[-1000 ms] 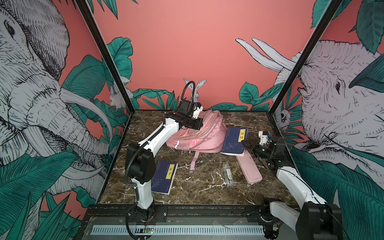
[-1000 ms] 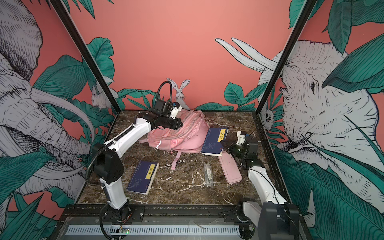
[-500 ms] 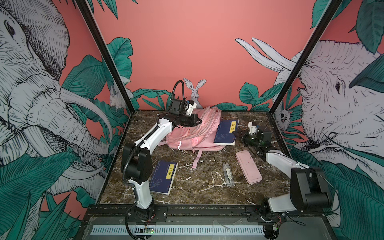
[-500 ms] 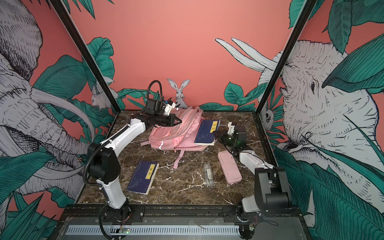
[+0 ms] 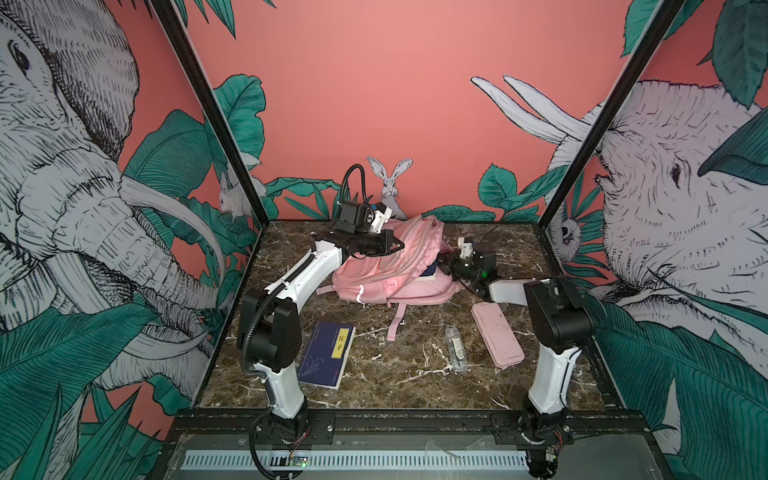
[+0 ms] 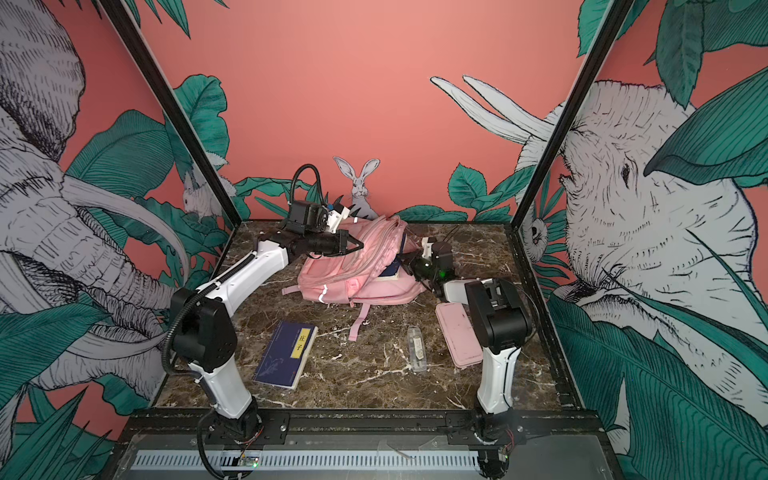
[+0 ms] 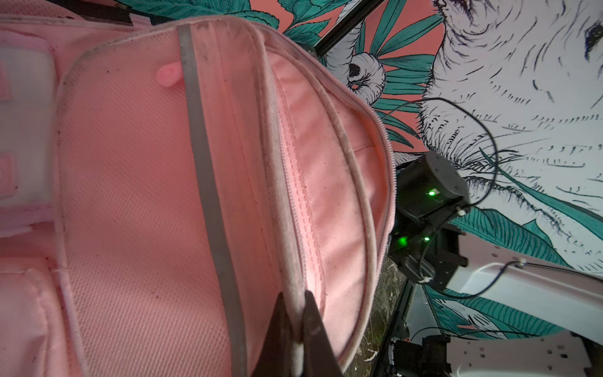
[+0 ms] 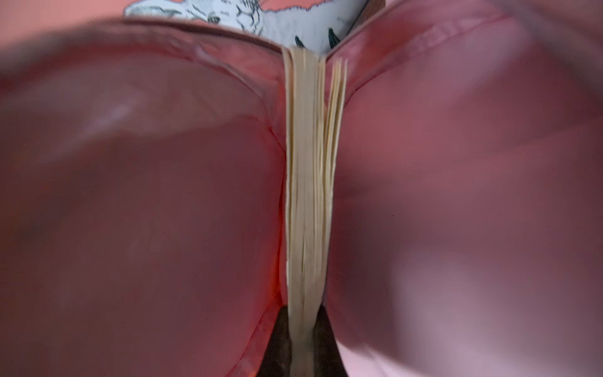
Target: Pack the student bag
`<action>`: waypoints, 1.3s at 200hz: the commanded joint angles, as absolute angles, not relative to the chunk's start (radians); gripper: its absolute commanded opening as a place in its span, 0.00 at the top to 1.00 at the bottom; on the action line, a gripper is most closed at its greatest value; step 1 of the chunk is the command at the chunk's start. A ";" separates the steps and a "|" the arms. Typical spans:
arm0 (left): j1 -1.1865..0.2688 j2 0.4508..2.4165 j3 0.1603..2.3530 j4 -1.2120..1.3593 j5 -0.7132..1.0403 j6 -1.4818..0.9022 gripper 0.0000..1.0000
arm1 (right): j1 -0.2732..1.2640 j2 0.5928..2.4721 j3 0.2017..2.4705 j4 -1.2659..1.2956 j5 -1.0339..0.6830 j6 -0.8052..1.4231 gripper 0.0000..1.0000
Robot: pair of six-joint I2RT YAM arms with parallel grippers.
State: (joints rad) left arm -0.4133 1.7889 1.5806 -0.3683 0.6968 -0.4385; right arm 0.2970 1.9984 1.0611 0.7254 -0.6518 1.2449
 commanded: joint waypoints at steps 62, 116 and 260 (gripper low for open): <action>-0.407 1.679 1.567 -0.288 0.767 -0.451 1.00 | 0.424 2.149 1.304 0.778 -0.676 1.273 1.00; -0.405 1.683 1.560 -0.265 0.773 -0.470 1.00 | 0.471 2.222 1.400 0.693 -0.650 1.247 1.00; -0.405 1.716 1.562 -0.168 0.799 -0.562 1.00 | 0.518 2.248 1.469 0.431 -0.625 1.126 0.79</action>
